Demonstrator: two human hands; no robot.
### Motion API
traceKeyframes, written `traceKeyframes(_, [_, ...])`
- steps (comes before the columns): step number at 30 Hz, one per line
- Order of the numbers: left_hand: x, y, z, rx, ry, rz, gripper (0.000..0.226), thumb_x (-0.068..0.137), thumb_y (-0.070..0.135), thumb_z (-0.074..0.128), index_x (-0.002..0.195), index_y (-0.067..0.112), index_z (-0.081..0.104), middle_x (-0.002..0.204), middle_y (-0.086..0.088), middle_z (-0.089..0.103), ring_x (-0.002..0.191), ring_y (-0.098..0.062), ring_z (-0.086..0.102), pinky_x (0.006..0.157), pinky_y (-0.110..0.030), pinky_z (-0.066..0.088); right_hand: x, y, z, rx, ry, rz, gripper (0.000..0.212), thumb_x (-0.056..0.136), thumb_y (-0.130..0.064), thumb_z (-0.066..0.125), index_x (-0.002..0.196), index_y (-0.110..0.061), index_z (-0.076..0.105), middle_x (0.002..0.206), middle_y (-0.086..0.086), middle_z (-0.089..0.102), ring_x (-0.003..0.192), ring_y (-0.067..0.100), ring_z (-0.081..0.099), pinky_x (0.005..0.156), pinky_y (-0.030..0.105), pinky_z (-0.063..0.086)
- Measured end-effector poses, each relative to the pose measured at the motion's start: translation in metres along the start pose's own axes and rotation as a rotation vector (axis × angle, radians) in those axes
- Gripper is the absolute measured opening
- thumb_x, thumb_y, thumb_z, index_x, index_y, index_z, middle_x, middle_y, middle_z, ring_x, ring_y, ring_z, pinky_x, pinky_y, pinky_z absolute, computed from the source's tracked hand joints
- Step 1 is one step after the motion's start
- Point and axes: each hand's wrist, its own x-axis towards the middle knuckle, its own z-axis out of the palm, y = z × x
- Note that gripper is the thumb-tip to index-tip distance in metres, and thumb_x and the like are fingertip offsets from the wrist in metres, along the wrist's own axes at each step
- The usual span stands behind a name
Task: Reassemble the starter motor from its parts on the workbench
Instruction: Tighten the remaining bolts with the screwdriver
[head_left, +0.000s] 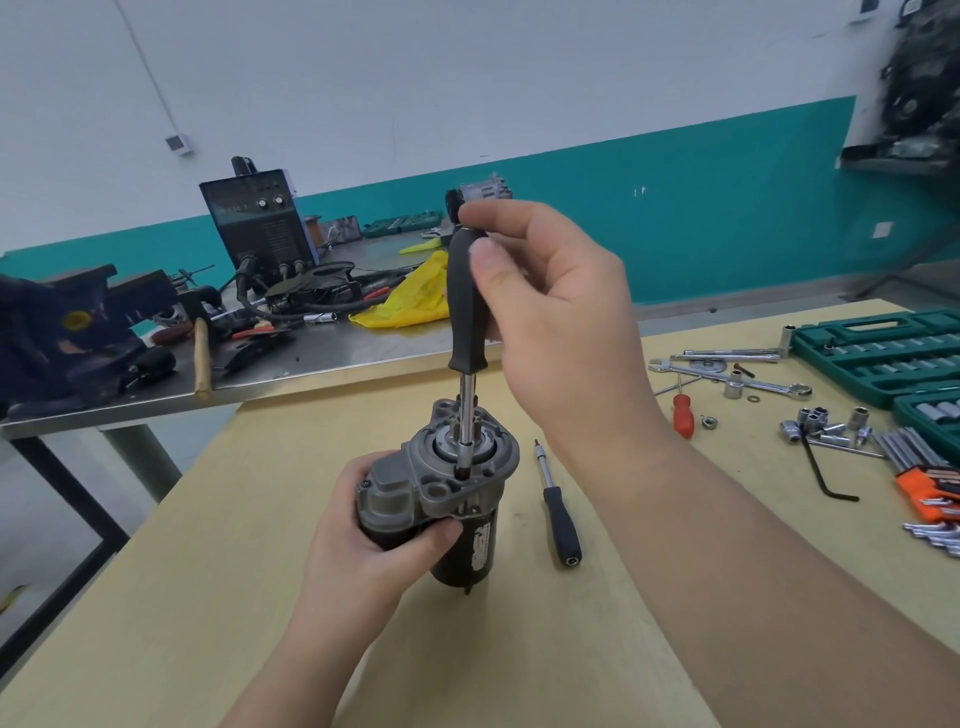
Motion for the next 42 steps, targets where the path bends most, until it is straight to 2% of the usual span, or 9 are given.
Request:
traceKeyframes(4, [-0.0001,-0.0007,-0.0002,0.008,0.009,-0.006,0.064,0.059,0.04,0.091,0.118,0.042,0.066,0.11,0.006,0.08,0.092,-0.008,0.076,0.067,-0.016,0.057,-0.0003,-0.0004,0.0,-0.05,0.021,-0.042,0.021,0.098,-0.023,0.075,0.118,-0.03,0.074,0.092,-0.02,0.071,0.085,0.004,0.069,0.077,0.03,0.064])
traceKeyframes(9, [-0.0009,-0.0001,0.0,0.016,0.009,-0.013,0.064,0.06,0.04,0.09,0.118,0.045,0.065,0.111,0.007,0.08,0.094,-0.008,0.076,0.065,-0.026,0.058,-0.0014,-0.0022,-0.0001,0.054,-0.004,0.024,0.023,0.107,-0.015,0.059,0.116,-0.03,0.074,0.106,-0.005,0.077,0.095,0.011,0.073,0.069,0.031,0.065])
traceKeyframes(15, [-0.0007,-0.0003,-0.0003,0.014,0.006,-0.019,0.067,0.059,0.04,0.09,0.121,0.041,0.066,0.112,0.005,0.08,0.094,-0.009,0.076,0.065,-0.022,0.059,-0.0001,-0.0011,0.0,-0.058,0.029,-0.055,0.022,0.097,-0.019,0.076,0.117,-0.028,0.073,0.096,-0.014,0.072,0.085,0.005,0.069,0.08,0.03,0.063])
traceKeyframes(21, [-0.0014,0.0014,0.0002,0.012,0.005,-0.022,0.066,0.059,0.041,0.09,0.12,0.043,0.065,0.113,0.006,0.079,0.096,-0.009,0.076,0.066,-0.025,0.057,-0.0003,-0.0007,-0.0007,0.032,0.008,0.014,0.022,0.106,-0.016,0.06,0.116,-0.03,0.074,0.105,-0.006,0.078,0.096,0.01,0.073,0.073,0.028,0.064])
traceKeyframes(27, [-0.0015,0.0026,0.0001,0.007,0.005,-0.024,0.065,0.059,0.04,0.09,0.119,0.043,0.066,0.114,0.005,0.079,0.098,-0.011,0.076,0.069,-0.026,0.057,-0.0006,-0.0007,0.0001,-0.062,0.03,-0.052,0.023,0.097,-0.022,0.076,0.12,-0.028,0.074,0.1,-0.011,0.072,0.087,0.007,0.068,0.081,0.029,0.062])
traceKeyframes(29, [-0.0015,0.0027,0.0005,0.012,0.004,-0.024,0.066,0.059,0.04,0.09,0.12,0.043,0.065,0.114,0.006,0.079,0.098,-0.01,0.076,0.071,-0.027,0.056,-0.0011,-0.0007,0.0004,-0.035,0.027,-0.031,0.02,0.101,-0.024,0.072,0.12,-0.027,0.076,0.106,-0.005,0.075,0.093,0.01,0.07,0.082,0.033,0.063])
traceKeyframes(32, [-0.0014,0.0031,0.0002,0.019,0.003,-0.024,0.065,0.06,0.041,0.09,0.119,0.045,0.065,0.114,0.007,0.079,0.098,-0.009,0.076,0.066,-0.025,0.059,-0.0015,-0.0015,-0.0003,0.046,0.009,0.019,0.02,0.106,-0.018,0.061,0.117,-0.029,0.075,0.105,-0.004,0.077,0.093,0.01,0.073,0.069,0.027,0.063])
traceKeyframes(38, [-0.0018,0.0038,0.0005,0.014,-0.002,-0.028,0.064,0.059,0.04,0.09,0.118,0.044,0.066,0.114,0.007,0.079,0.099,-0.009,0.077,0.07,-0.027,0.058,-0.0002,-0.0001,0.0003,-0.066,0.028,-0.055,0.024,0.097,-0.021,0.076,0.12,-0.029,0.075,0.099,-0.014,0.072,0.087,0.005,0.067,0.081,0.029,0.061])
traceKeyframes(42, [-0.0019,0.0043,0.0005,0.012,-0.004,-0.029,0.062,0.059,0.039,0.091,0.116,0.044,0.066,0.114,0.007,0.079,0.1,-0.008,0.077,0.072,-0.027,0.059,-0.0007,-0.0005,0.0003,0.016,0.021,-0.003,0.019,0.104,-0.022,0.064,0.117,-0.029,0.076,0.105,-0.008,0.077,0.097,0.011,0.072,0.078,0.03,0.063])
